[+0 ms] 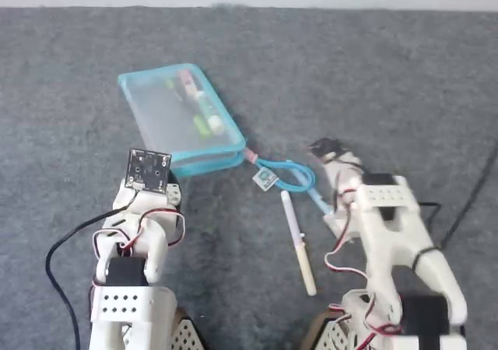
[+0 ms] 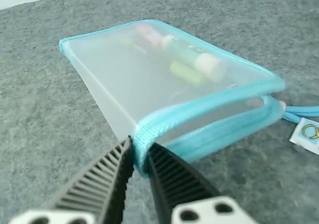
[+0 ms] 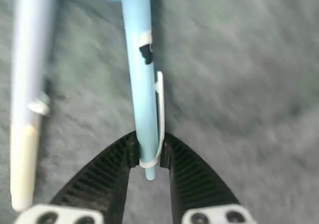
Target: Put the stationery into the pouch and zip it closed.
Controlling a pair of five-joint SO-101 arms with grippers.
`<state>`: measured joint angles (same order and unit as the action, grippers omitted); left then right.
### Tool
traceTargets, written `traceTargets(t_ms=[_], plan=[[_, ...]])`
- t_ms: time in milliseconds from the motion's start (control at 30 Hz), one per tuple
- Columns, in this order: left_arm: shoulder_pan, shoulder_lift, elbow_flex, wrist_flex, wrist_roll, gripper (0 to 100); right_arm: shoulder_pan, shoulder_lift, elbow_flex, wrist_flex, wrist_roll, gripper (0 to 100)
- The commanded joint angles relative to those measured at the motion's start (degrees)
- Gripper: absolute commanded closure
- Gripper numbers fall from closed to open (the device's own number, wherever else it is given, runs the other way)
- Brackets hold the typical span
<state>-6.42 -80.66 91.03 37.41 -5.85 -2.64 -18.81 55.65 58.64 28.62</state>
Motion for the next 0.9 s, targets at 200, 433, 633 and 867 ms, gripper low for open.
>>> traceTargets(t_ms=[200,433,633,867], plan=[[-0.09,-0.97,-2.51,-1.32,0.00,99,10.42,-31.78,-0.26,18.33,11.87,99.1],[0.26,-0.97,-2.51,-1.49,0.00,99,1.89,-47.34,-3.16,27.56,12.22,99.1],[0.00,-0.97,-2.51,-1.49,0.00,99,-17.10,-38.11,-12.84,28.09,1.93,99.1],[-0.18,-0.97,-2.51,-1.32,0.00,99,-29.58,-11.03,-27.52,27.47,-4.57,99.1]])
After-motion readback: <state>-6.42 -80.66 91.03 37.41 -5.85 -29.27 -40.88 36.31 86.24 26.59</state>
